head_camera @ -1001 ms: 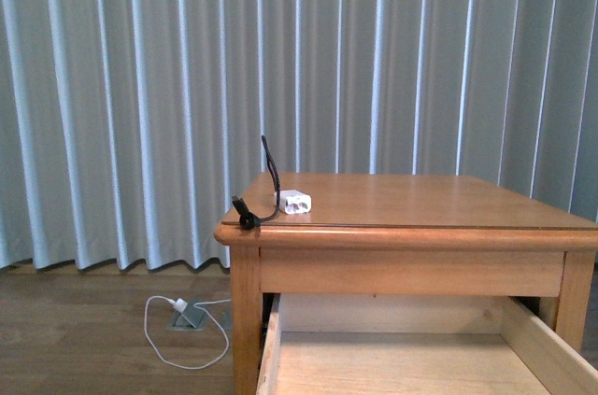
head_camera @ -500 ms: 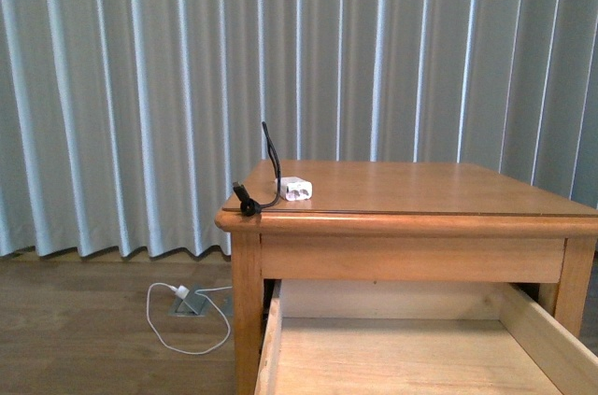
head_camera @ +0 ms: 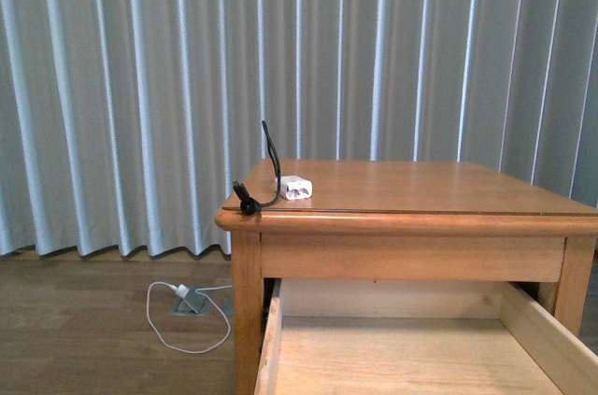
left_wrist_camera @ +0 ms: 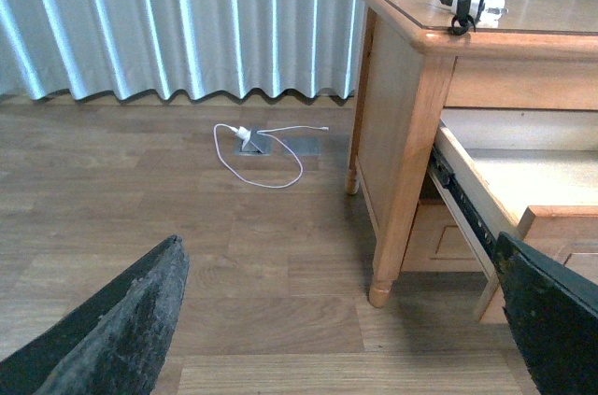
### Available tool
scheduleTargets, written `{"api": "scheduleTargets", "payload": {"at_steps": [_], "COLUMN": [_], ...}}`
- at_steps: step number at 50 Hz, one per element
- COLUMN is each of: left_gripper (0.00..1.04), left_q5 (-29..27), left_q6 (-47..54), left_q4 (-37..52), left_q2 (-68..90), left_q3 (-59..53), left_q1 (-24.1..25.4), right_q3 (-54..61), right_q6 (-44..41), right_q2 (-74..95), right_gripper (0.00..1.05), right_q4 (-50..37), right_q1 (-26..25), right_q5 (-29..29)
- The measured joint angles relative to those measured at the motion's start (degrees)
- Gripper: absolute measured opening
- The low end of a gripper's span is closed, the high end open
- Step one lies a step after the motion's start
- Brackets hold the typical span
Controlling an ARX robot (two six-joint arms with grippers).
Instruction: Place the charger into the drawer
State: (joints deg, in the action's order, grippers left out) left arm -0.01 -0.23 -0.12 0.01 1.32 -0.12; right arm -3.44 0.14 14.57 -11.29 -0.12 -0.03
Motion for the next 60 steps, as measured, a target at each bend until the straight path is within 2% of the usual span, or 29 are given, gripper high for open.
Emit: {"api": "scheduleTargets", "payload": {"at_steps": [5, 9, 25, 26, 30, 32, 37, 45, 52, 60], "left_gripper": [0.99, 0.99, 0.99, 0.99, 0.99, 0.99, 0.99, 0.99, 0.99, 0.99], "left_q5": [0.0, 0.0, 0.0, -0.8, -10.4, -12.0, -9.9, -3.7, -1.6, -0.4], "left_q6": [0.0, 0.0, 0.0, -0.3, -2.1, -2.6, -2.5, -1.0, 0.6, 1.9], "left_q4": [0.0, 0.0, 0.0, 0.2, 5.4, 7.9, 12.3, 20.7, 27.0, 28.9], "left_q2": [0.0, 0.0, 0.0, 0.1, 4.5, 8.8, 19.1, 36.5, 52.3, 66.7], "left_q3": [0.0, 0.0, 0.0, 0.0, 0.2, 0.9, 5.0, 15.1, 24.4, 35.2], "left_q1": [0.0, 0.0, 0.0, -0.2, -5.1, -8.2, -10.9, -11.1, -10.9, -11.3], "right_q3": [0.0, 0.0, 0.0, 0.0, 0.0, 0.0, 0.0, 0.0, 0.0, 0.0], "right_q6": [0.0, 0.0, 0.0, 0.0, 0.0, 0.0, 0.0, 0.0, 0.0, 0.0], "right_q2": [0.0, 0.0, 0.0, 0.0, 0.0, 0.0, 0.0, 0.0, 0.0, 0.0], "right_gripper": [0.79, 0.98, 0.96, 0.96, 0.96, 0.96, 0.96, 0.96, 0.96, 0.96], "right_q4": [0.0, 0.0, 0.0, 0.0, 0.0, 0.0, 0.0, 0.0, 0.0, 0.0], "right_q1": [0.0, 0.0, 0.0, 0.0, 0.0, 0.0, 0.0, 0.0, 0.0, 0.0], "right_q5": [0.0, 0.0, 0.0, 0.0, 0.0, 0.0, 0.0, 0.0, 0.0, 0.0]}}
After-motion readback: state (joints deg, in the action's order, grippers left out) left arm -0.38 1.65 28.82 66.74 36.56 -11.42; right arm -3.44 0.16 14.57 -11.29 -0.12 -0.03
